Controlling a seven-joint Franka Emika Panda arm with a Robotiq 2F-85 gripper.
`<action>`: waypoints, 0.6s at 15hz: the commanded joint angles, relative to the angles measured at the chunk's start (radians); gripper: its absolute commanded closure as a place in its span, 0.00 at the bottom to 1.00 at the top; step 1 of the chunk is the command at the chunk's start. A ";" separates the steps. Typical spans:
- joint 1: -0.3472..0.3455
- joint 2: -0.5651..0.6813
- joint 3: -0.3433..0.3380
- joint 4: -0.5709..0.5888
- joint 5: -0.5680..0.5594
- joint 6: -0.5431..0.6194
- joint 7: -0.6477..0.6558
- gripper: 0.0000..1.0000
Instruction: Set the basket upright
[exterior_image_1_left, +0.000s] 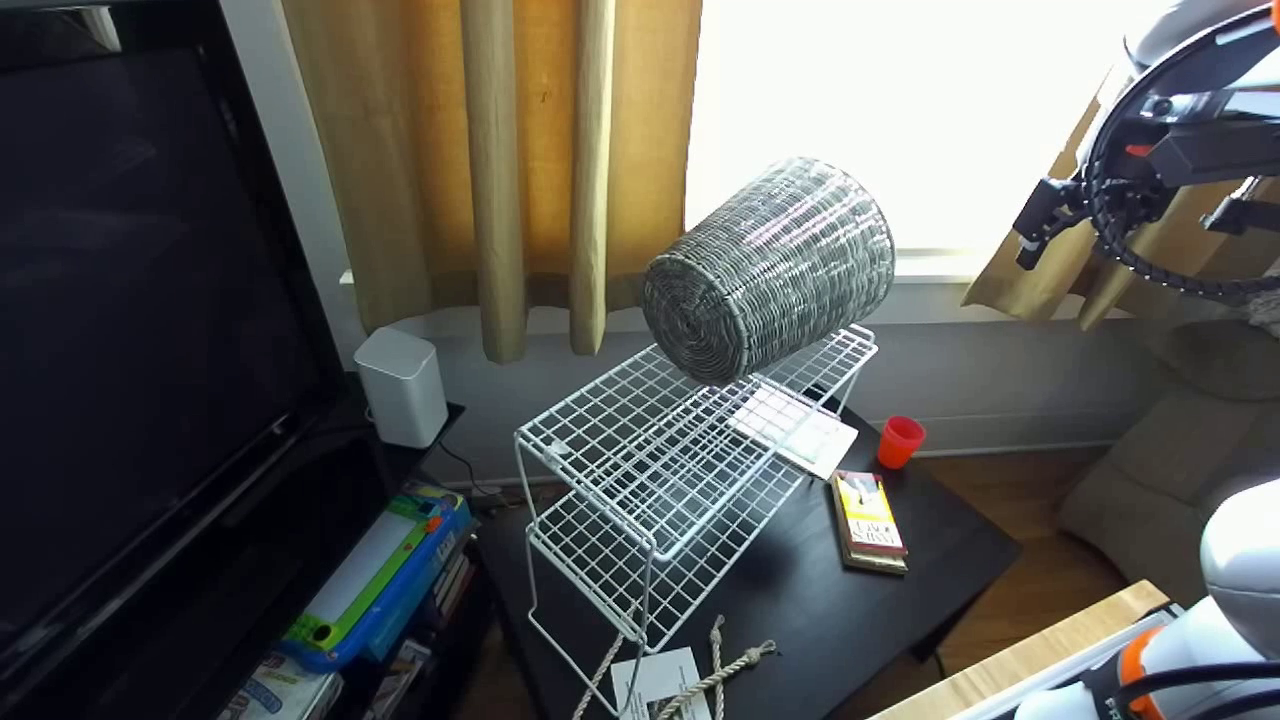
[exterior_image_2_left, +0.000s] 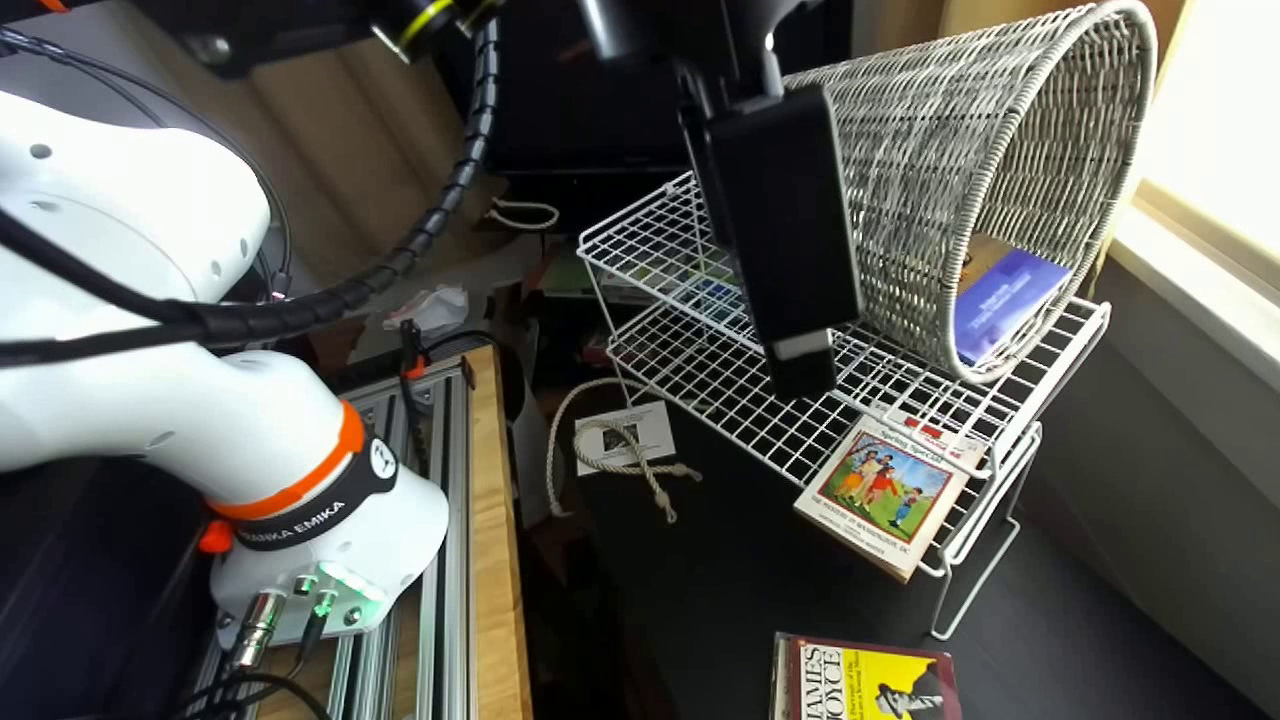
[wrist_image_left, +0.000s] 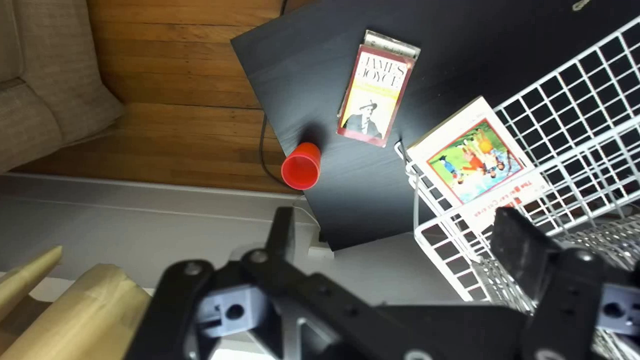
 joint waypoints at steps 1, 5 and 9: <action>0.077 0.008 -0.056 0.040 0.131 0.022 -0.078 0.00; 0.176 0.061 -0.109 0.130 0.306 0.040 -0.221 0.00; 0.257 0.156 -0.161 0.247 0.467 -0.004 -0.357 0.00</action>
